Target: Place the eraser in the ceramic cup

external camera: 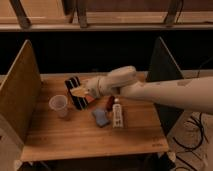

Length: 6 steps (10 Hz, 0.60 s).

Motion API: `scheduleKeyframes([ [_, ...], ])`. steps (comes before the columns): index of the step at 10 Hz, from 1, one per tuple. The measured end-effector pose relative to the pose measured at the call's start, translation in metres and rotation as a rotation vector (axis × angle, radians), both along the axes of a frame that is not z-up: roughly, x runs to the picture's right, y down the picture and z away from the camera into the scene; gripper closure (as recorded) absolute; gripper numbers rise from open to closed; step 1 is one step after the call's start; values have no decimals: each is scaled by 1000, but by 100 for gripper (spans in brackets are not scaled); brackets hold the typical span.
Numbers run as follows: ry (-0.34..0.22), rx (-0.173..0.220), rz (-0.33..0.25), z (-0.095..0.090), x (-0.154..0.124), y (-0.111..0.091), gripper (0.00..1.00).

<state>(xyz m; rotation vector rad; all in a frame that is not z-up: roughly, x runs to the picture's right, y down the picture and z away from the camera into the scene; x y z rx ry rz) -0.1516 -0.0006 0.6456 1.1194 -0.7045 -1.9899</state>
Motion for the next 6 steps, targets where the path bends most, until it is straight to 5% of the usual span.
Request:
scheduleKeyframes([
  [2, -50, 63, -95, -2, -23, -6, 84],
  [6, -156, 143, -159, 7, -36, -23, 84],
])
